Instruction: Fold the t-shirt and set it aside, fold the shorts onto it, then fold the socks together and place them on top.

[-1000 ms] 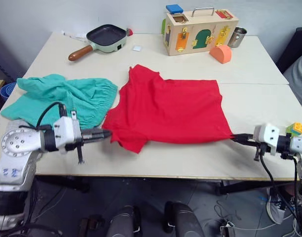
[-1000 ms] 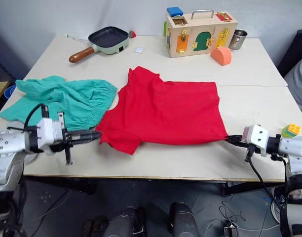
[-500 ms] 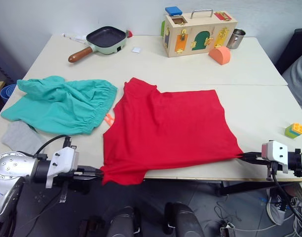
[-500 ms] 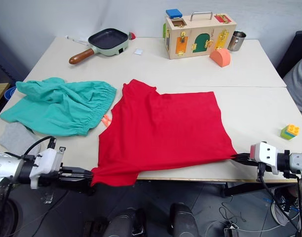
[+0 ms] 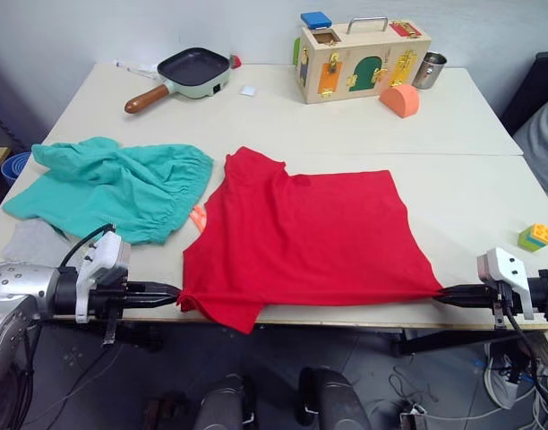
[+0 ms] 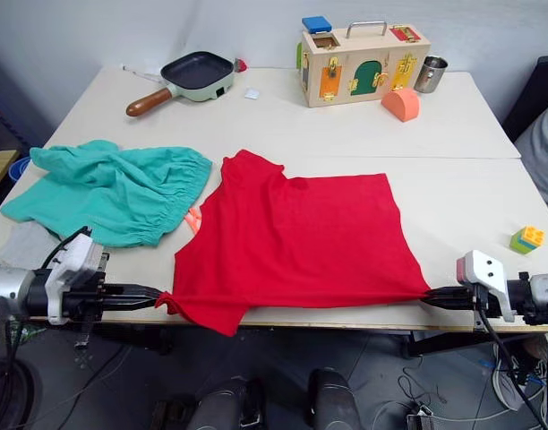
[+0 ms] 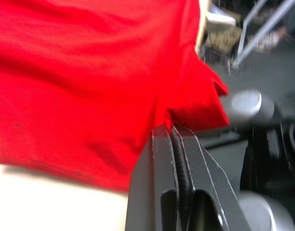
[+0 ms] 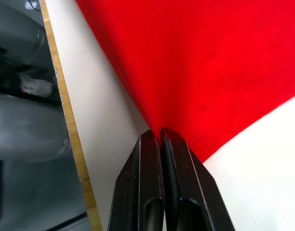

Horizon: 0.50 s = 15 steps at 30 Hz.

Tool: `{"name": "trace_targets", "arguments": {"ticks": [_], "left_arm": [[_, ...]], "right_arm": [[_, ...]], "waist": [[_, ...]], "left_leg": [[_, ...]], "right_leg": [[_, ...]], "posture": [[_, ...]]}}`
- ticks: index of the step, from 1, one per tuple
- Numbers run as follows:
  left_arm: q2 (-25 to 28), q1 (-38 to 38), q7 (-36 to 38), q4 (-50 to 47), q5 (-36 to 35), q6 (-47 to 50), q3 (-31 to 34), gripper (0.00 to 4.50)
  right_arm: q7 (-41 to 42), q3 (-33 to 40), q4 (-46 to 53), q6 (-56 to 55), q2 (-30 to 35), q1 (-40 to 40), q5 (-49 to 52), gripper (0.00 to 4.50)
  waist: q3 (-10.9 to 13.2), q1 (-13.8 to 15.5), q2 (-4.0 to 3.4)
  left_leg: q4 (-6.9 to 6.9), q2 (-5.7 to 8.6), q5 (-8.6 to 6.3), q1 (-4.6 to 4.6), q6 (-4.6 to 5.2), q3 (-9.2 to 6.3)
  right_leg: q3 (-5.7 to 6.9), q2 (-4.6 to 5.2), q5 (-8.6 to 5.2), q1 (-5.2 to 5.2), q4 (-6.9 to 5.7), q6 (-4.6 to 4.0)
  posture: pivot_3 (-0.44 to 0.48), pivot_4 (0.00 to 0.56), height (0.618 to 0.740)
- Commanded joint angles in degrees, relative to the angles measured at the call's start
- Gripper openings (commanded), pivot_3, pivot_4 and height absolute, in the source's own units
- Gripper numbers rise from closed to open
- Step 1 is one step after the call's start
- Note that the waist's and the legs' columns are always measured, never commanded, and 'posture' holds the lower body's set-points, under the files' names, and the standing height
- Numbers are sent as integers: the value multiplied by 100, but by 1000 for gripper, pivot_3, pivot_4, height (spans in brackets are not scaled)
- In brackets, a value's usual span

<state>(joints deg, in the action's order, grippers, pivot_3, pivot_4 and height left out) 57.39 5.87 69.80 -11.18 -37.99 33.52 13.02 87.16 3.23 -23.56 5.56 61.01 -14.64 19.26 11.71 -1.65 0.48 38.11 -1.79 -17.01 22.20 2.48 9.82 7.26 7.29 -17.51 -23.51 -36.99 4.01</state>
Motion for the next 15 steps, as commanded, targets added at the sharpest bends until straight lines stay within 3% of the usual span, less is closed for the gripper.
{"name": "trace_targets", "arguments": {"ticks": [1, 6, 15], "left_arm": [[-123, 499, -261, 174, -190, 497, -98, 0], [-253, 742, -421, 302, -43, 681, -216, 0], [-542, 796, -825, 476, 363, 436, -271, 0]], "right_arm": [[208, -150, 150, 1039, 113, -646, 111, 46], [-43, -325, -107, 1305, -180, -1173, -72, 46], [-337, -302, -122, 1082, -570, -1299, -203, 46]], "waist": [[0, -14, 0], [-1, 5, 2], [0, 9, 2]], "left_leg": [[2, 0, 0, 0, 1, 1], [2, -1, 0, 2, -1, 1], [7, 4, 1, 13, 2, 2]], "right_leg": [[-1, 0, 0, -2, -2, 0], [4, -6, 0, -1, -1, 0], [5, -3, 0, -6, 2, 1]], "posture": [[0, 150, 740], [0, 150, 740], [0, 150, 740]]}}
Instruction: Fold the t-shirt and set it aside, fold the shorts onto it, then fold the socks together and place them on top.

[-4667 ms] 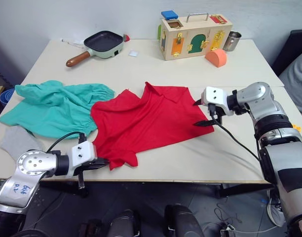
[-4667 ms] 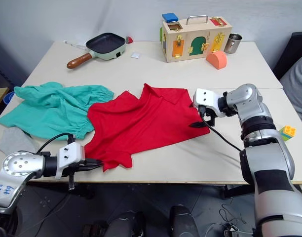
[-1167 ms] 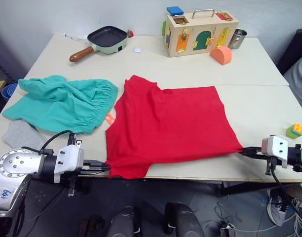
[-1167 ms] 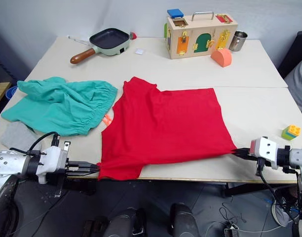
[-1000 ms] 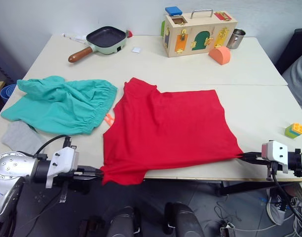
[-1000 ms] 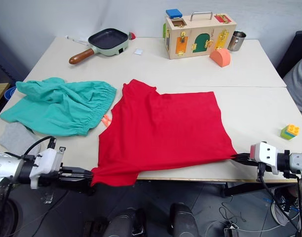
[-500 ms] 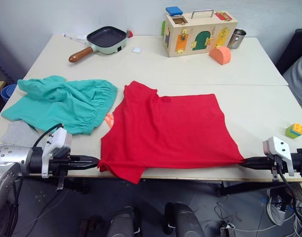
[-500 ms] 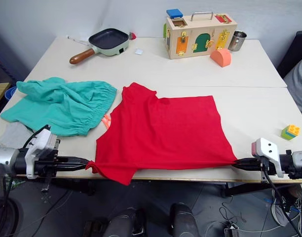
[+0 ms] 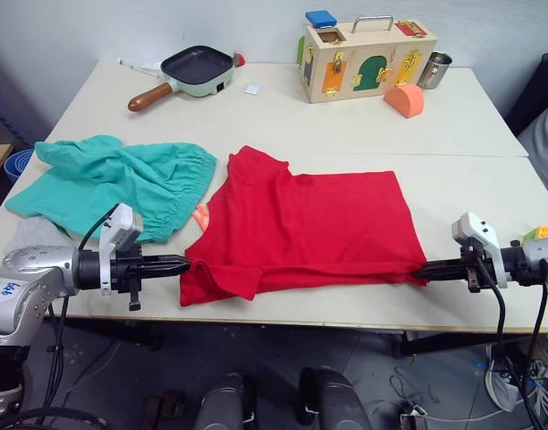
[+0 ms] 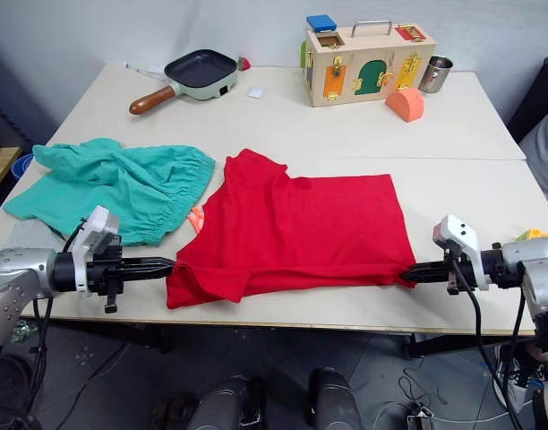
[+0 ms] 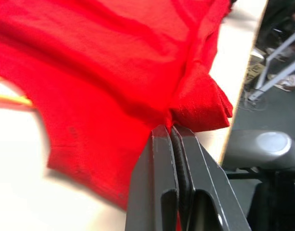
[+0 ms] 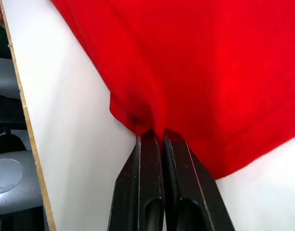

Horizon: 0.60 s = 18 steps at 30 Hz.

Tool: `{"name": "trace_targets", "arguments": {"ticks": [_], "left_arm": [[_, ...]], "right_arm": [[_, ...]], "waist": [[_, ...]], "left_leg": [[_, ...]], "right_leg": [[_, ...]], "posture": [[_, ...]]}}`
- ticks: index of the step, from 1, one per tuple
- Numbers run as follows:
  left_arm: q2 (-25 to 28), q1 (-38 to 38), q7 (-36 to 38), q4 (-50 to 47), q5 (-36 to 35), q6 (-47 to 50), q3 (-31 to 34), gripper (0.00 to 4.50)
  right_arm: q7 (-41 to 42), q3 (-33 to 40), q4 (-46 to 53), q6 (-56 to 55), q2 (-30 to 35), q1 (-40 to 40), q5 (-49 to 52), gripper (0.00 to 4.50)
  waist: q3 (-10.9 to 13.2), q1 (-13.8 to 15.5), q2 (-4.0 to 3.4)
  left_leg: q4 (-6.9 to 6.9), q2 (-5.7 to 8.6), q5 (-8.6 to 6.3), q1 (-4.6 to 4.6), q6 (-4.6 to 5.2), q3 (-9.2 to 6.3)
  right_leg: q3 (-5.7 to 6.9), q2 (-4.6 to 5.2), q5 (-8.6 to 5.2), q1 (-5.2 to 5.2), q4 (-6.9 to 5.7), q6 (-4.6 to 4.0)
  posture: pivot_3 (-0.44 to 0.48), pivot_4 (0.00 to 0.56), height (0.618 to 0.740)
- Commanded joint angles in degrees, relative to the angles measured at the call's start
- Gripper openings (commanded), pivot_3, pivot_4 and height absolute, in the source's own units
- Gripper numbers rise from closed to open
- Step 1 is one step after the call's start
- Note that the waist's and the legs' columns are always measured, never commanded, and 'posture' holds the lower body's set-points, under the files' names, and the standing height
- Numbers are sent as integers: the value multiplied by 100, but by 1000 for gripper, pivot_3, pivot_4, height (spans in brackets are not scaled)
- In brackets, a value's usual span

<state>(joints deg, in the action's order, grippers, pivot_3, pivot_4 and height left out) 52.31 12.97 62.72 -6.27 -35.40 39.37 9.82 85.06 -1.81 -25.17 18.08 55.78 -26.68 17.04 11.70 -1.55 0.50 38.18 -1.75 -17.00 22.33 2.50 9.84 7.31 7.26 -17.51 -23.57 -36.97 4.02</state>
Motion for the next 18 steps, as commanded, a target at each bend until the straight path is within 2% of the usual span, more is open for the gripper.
{"name": "trace_targets", "arguments": {"ticks": [1, 5, 6, 8, 13, 15, 16, 18], "left_arm": [[-71, 96, -164, 5, 121, -150, 57, 0], [-116, 45, -182, 19, 138, -144, 72, 0], [-137, 22, -206, 17, 152, -177, 96, 209], [-214, -30, -321, 4, 203, -322, 197, 668], [-355, -243, -600, -116, 121, -550, 708, 2226], [-514, -281, -819, -156, 104, -831, 1056, 2841], [-577, -321, -737, -267, -35, -931, 1220, 3178], [-661, -373, -631, -432, -239, -982, 1397, 3752]], "right_arm": [[-218, 243, 29, -209, -89, -94, 13, 46], [-355, 473, 107, -256, -180, -51, 181, 46], [-372, 566, 168, -173, -184, -46, 277, 231], [-366, 749, 269, -199, -143, -20, 391, 711], [-510, 1306, 402, -761, -97, 87, 499, 2432], [-554, 1594, 787, -783, -182, 249, 744, 3121], [-536, 1687, 1202, -417, -198, 410, 1037, 3439], [-489, 1746, 1837, 140, -197, 690, 1450, 3444]], "waist": [[0, -1, 0], [0, -1, 0], [0, 0, 0], [0, 0, 0], [0, 0, 1], [0, 1, 1], [0, 2, 1], [0, 4, 1]], "left_leg": [[0, -1, 0, 1, 0, 0], [0, -1, 0, 0, 0, 1], [0, 0, 0, 1, 0, 1], [0, -1, 0, 0, 0, 1], [0, -1, 0, 0, 0, 0], [-2, -2, 0, 0, 0, 0], [-2, -2, 0, 0, 0, 0], [-2, -3, 0, -1, 0, -2]], "right_leg": [[0, -1, 0, -1, 0, 0], [0, -1, 0, -1, -1, 0], [-1, 0, 0, -2, -1, 0], [-1, -1, 0, -1, -1, 0], [0, -1, 0, -1, 0, 0], [0, 0, 0, -1, 1, 0], [0, 0, 0, 0, 0, 0], [0, 0, 0, 2, 0, 0]], "posture": [[0, 150, 740], [0, 150, 740], [0, 150, 740], [0, 150, 740], [0, 150, 740], [0, 150, 740], [0, 150, 740], [0, 150, 740]]}}
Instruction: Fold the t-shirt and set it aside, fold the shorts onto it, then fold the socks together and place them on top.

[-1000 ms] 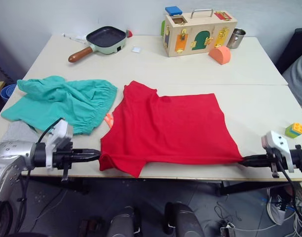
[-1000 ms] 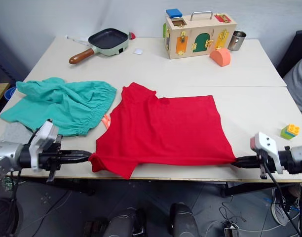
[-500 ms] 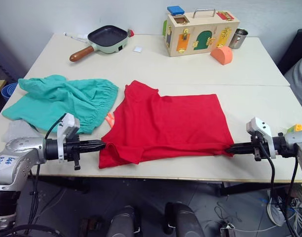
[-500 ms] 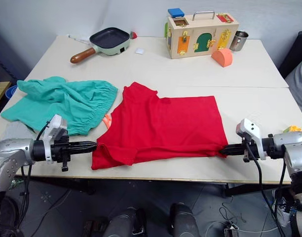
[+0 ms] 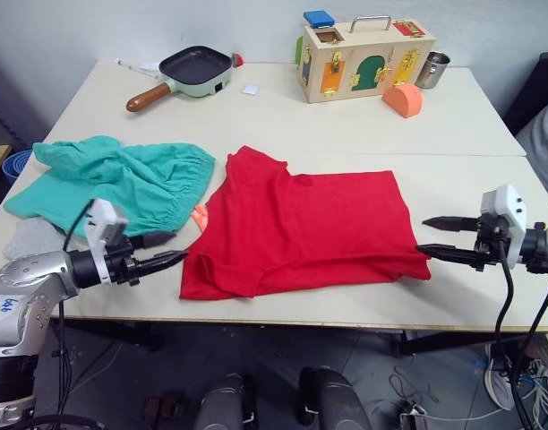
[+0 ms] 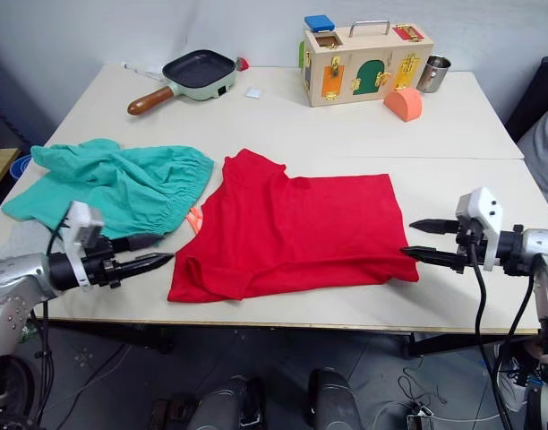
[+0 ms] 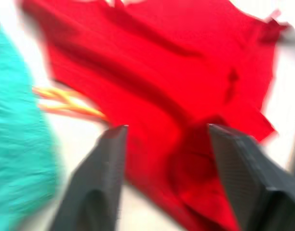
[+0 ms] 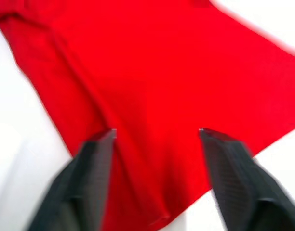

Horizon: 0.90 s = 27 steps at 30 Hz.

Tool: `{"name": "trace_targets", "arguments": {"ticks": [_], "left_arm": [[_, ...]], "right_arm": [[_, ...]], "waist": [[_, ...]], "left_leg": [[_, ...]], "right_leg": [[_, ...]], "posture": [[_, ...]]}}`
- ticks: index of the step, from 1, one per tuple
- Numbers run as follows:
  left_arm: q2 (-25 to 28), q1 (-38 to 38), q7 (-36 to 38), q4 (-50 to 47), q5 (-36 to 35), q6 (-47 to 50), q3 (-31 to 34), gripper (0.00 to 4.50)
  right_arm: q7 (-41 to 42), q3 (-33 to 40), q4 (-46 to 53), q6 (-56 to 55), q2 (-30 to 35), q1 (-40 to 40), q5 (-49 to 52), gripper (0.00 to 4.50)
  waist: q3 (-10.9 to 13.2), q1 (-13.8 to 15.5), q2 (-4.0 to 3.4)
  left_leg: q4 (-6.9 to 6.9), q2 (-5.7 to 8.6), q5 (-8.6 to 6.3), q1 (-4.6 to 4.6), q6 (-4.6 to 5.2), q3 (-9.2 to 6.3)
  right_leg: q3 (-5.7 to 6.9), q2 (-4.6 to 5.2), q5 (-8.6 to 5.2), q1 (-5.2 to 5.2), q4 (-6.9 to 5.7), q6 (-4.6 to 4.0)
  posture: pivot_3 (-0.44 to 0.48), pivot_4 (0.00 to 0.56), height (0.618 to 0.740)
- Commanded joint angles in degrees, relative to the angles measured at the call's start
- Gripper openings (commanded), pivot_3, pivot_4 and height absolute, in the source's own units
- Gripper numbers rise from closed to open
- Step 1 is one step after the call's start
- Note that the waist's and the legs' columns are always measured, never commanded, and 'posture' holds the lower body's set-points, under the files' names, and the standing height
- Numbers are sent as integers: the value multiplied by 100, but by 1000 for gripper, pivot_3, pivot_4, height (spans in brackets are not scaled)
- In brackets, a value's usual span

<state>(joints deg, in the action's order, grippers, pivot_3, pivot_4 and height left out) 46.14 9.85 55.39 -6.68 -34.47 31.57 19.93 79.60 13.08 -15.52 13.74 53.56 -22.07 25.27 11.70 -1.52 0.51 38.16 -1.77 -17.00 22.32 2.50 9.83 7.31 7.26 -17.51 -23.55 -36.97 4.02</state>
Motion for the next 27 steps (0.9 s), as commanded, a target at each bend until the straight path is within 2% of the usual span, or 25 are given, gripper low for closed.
{"name": "trace_targets", "arguments": {"ticks": [1, 3, 5, 11, 16, 17, 22, 25, 27], "left_arm": [[-5, -196, 329, -590, -424, -230, 367, 4121], [114, -450, 741, -886, -394, -396, 199, 4132], [237, -721, 1086, -1127, -188, -666, -68, 3801], [277, -1111, 1478, -1364, 407, -1404, -866, 1921], [227, -706, 1456, -468, 1505, -2499, -1527, 249], [207, -607, 1422, -340, 1610, -2574, -1610, 28], [89, -244, 1418, 225, 1987, -3072, -1984, 28], [-66, -107, 1353, 296, 1855, -3043, -1975, 28], [-342, 56, 1148, 183, 1391, -2624, -1776, 28]], "right_arm": [[23, 198, 1293, 709, -32, 445, 745, 3327], [-49, 73, 1803, 589, -179, 730, 756, 2793], [-130, -96, 2092, 360, -343, 972, 608, 2091], [-456, -643, 1977, -650, -776, 1233, -182, 0], [-910, -965, 1450, -1127, -968, 1025, -814, 0], [-919, -993, 1410, -1145, -963, 1000, -836, 0], [-1013, -1115, 1145, -1288, -974, 855, -993, 0], [-1039, -1138, 1040, -1341, -988, 796, -1010, 0], [-1090, -1087, 1018, -1286, -1029, 739, -929, 0]], "waist": [[-1, 2, 2], [-5, 4, 7], [-5, 2, 7], [-5, 9, 7], [-5, 4, 7], [-5, 3, 7], [-5, -3, 7], [-5, -2, 8], [-5, -1, 7]], "left_leg": [[0, 0, 0, 0, 0, -2], [-3, 0, -1, -1, -1, -3], [-4, 1, -5, -5, -2, -3], [-7, 4, -11, -5, -6, 0], [-7, 4, -10, -5, -4, 1], [-7, 4, -9, -3, -3, 1], [-6, 3, -12, -2, 3, 1], [-6, 2, -12, -1, 4, 1], [-4, 2, -11, -1, 5, 1]], "right_leg": [[1, 0, 0, 1, 1, 0], [1, 2, 0, 4, 4, 0], [2, 1, 0, 7, 7, 1], [0, 1, 0, 5, 9, 0], [0, 1, 0, 3, 8, 0], [1, 0, 0, 0, 9, 0], [1, 2, 0, -1, 8, 0], [3, 1, 0, -1, 6, 0], [5, 1, 0, 1, 6, 0]], "posture": [[0, 150, 740], [0, 150, 740], [0, 150, 740], [0, 150, 740], [0, 150, 740], [0, 150, 740], [0, 150, 740], [0, 150, 740], [0, 150, 740]]}}
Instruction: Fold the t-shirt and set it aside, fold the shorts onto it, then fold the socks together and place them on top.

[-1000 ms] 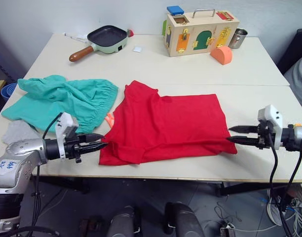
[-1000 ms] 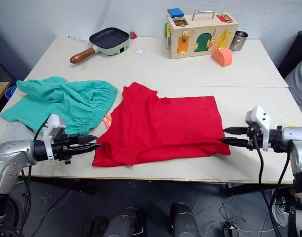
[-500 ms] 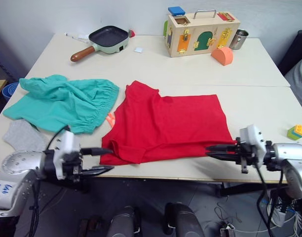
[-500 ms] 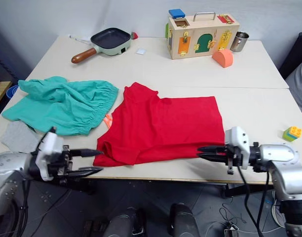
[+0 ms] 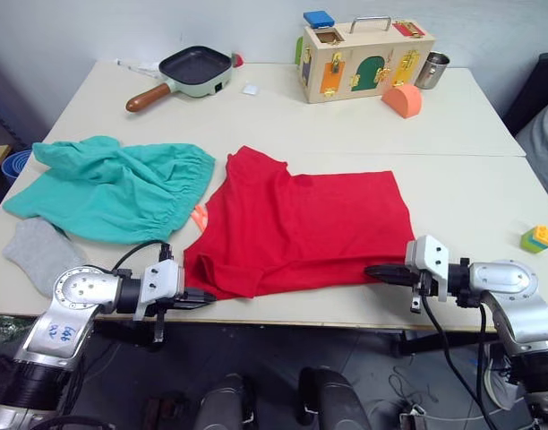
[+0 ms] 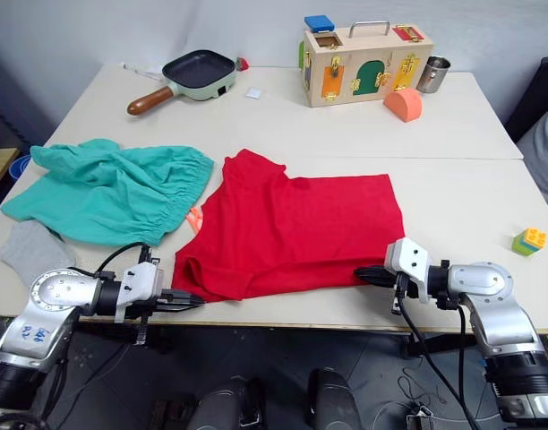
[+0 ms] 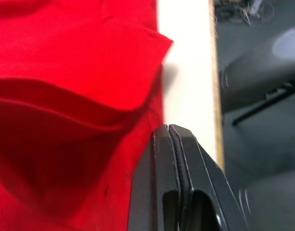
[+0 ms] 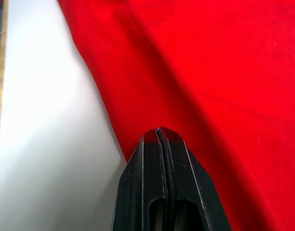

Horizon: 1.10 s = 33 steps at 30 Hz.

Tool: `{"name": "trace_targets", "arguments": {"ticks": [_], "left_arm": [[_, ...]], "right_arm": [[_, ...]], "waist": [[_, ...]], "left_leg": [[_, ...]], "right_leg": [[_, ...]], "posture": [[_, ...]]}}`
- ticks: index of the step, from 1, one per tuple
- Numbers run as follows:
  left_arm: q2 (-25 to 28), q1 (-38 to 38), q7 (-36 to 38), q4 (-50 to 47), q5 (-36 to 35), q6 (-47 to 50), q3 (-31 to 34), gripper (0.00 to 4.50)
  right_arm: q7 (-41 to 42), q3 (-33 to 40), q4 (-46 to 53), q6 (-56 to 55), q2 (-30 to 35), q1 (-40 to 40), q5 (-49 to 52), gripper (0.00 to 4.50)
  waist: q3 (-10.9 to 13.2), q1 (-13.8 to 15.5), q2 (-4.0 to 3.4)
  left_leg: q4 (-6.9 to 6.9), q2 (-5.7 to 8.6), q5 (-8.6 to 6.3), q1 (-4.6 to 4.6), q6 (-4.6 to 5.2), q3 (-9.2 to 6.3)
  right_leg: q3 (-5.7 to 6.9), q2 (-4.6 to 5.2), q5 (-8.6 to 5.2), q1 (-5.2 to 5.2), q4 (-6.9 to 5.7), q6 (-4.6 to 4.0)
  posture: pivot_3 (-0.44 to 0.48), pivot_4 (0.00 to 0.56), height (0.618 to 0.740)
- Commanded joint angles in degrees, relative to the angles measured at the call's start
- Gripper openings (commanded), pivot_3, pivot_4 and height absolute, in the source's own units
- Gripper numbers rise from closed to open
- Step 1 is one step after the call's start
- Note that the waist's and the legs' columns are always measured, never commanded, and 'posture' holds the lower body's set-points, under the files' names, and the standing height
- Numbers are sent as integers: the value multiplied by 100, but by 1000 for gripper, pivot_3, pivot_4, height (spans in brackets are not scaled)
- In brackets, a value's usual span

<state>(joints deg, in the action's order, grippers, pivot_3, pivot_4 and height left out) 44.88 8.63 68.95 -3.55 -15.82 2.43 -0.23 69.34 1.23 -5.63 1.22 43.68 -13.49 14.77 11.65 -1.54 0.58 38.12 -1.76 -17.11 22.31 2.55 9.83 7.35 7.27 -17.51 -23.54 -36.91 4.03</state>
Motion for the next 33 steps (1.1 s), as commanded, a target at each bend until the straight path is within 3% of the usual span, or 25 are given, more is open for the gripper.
{"name": "trace_targets", "arguments": {"ticks": [1, 7, 18, 21, 25, 29, 33], "left_arm": [[-256, 215, -268, -117, -500, 349, 280, 28], [-358, 454, -650, 409, -41, -15, 269, 28], [-966, 1027, -1960, 1032, -209, -160, 932, 28], [-852, 1117, -1891, 853, -589, 205, 1230, 28], [-418, 593, -815, -315, -1645, 1011, 1257, 28], [227, -205, -22, -977, -1335, 1080, 663, 28], [162, -251, -2, -943, -802, 709, 90, 28]], "right_arm": [[-106, 116, -31, -69, -50, -157, 98, 0], [-390, 148, -576, -379, -105, -442, -116, 0], [-946, 261, -1017, -682, -205, -682, -167, 0], [-926, 348, -921, -593, -201, -644, -2, 0], [-412, 525, -504, -468, -179, -402, 621, 0], [-54, 482, -188, -347, -135, -121, 844, 0], [-51, 325, -163, -412, -213, -62, 679, 0]], "waist": [[0, 2, 0], [0, -1, 0], [0, 0, 1], [0, -1, 1], [0, -9, 1], [-1, -9, -1], [-1, 27, -1]], "left_leg": [[2, 1, 2, 0, 4, 0], [7, 1, 3, -2, 5, -1], [9, 3, 6, 0, 10, -1], [9, 2, 7, 0, 10, -1], [6, 0, 7, -1, 9, -2], [-1, -2, 5, -5, 5, -1], [3, 4, 4, -4, 5, -1]], "right_leg": [[-1, 1, 0, 1, -1, 1], [2, 1, 1, 5, -5, 2], [4, 3, 2, 6, -5, 3], [5, 2, 2, 6, -5, 4], [5, 1, 2, 7, -5, 4], [2, -6, 2, 11, 4, 4], [0, 0, 1, 10, 4, 4]], "posture": [[0, 150, 740], [0, 150, 740], [0, 150, 740], [0, 150, 740], [0, 150, 740], [0, 150, 740], [0, 150, 740]]}}
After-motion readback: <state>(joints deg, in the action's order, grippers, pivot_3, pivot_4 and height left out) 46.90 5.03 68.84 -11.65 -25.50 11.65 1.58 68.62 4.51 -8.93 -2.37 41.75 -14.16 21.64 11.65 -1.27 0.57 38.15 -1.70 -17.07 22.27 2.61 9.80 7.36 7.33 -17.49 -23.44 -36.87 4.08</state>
